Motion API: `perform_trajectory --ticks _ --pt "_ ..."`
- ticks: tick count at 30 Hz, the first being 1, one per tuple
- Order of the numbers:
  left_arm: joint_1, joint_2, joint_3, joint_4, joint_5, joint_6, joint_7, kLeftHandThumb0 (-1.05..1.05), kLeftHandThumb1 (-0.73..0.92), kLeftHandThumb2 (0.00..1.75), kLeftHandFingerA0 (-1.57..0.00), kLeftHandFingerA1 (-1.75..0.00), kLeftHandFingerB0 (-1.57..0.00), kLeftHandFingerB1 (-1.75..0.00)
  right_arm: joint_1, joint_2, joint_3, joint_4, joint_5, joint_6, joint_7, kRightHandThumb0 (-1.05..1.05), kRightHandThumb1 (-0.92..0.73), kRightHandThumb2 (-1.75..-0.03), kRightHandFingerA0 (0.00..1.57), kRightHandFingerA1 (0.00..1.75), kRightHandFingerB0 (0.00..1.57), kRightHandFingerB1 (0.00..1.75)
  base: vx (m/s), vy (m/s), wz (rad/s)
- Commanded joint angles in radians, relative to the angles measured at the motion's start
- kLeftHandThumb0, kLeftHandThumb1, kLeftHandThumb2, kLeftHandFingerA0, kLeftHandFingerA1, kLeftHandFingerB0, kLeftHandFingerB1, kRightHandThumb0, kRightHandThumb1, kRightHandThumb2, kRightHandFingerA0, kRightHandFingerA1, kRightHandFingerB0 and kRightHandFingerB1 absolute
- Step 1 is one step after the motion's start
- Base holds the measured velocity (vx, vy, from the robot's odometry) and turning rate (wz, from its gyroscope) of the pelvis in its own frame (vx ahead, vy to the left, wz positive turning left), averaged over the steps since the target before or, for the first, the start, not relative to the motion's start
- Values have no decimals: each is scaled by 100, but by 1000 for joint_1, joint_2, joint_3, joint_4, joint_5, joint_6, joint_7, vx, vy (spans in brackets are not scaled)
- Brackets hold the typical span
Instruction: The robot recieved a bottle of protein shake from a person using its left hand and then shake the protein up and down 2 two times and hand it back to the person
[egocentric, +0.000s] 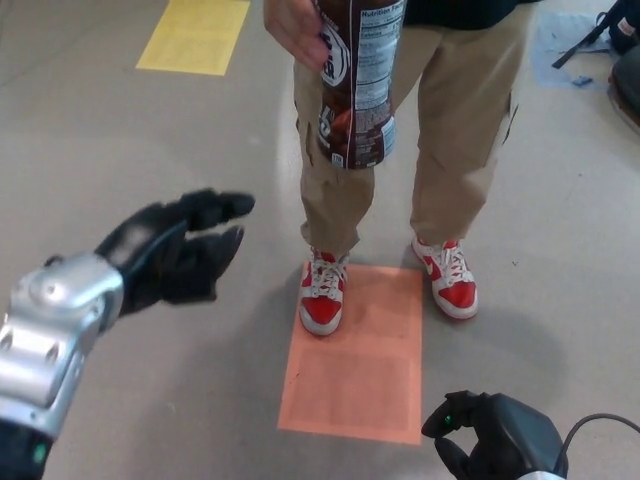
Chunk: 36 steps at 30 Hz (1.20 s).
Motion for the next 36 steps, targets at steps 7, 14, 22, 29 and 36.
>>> perform_trajectory --ticks 7,14,22,29,36 --pt "163 93 -160 504 378 -658 462 -66 45 75 -31 -45 -9 -36 -53 -64 -25 3 15 16 -2 -50 -54 -101 98 84 92 64 0 0 0" --pt "158 87 -228 656 435 -750 624 -61 43 72 -31 -44 -7 -34 -76 -74 -35 6 22 22 3 -51 -55 -101 105 79 93 62 0 0 0" --pt "115 75 -271 761 439 -780 647 -62 46 74 -29 -44 -8 -34 -79 -72 -37 9 22 21 0 -51 -54 -101 104 80 94 62 0 0 0" --pt "58 67 -293 834 438 -788 654 -64 47 76 -28 -44 -7 -32 -102 -68 -43 9 20 29 17 -50 -53 -102 100 81 94 63 0 0 0" --pt "38 8 -179 886 314 -852 653 -48 48 56 -31 -37 -10 -22 -136 -75 -52 8 22 46 28 -50 -53 -102 104 87 93 62 0 0 0"
